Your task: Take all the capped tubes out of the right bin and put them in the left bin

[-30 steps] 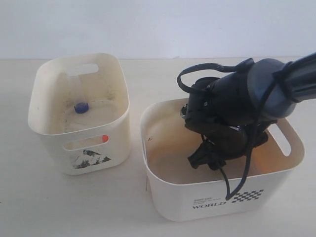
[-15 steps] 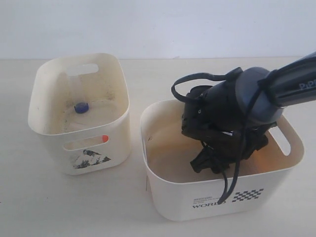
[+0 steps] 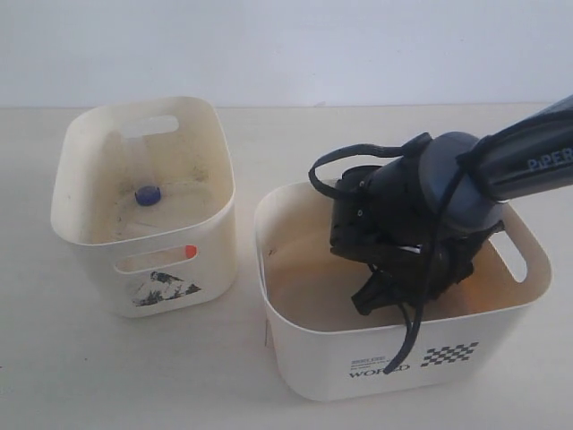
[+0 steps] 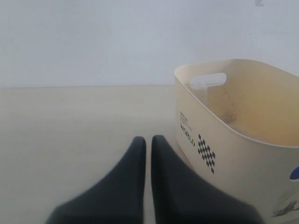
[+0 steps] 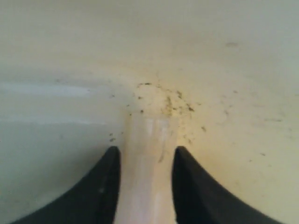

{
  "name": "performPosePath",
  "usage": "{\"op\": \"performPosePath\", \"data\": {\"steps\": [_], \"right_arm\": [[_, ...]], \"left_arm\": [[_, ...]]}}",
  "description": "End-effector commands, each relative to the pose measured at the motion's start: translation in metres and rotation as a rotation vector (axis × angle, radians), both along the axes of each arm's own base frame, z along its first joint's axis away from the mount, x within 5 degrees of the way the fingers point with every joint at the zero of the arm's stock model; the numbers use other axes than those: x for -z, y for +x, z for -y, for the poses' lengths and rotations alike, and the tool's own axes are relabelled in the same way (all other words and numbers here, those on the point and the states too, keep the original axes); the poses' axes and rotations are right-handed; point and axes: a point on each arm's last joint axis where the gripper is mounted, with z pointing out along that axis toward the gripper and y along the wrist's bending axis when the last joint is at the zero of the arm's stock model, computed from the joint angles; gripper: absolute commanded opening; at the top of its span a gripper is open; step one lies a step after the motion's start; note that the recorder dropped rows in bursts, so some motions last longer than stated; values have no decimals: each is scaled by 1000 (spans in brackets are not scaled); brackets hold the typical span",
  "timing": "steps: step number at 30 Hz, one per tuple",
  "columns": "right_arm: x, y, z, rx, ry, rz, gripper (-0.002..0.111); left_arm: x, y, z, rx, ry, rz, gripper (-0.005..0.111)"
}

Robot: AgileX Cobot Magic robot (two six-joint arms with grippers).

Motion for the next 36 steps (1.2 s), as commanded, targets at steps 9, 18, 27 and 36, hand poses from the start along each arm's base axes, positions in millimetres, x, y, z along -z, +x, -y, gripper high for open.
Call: {"op": "performPosePath", "data": {"steps": [9, 18, 27, 36], "right_arm": [[-9, 0, 9, -3, -103, 10, 0], [-68, -1, 12, -46, -12, 166, 0], [-123, -11, 19, -69, 110, 327, 0], [-105, -13, 4, -60, 271, 249, 12]], "left_arm": [[-2, 0, 0, -1, -16, 9, 4], [-2, 0, 0, -1, -16, 9, 4], [-2, 0, 0, -1, -16, 9, 4], [-2, 0, 0, -1, -16, 9, 4]]}}
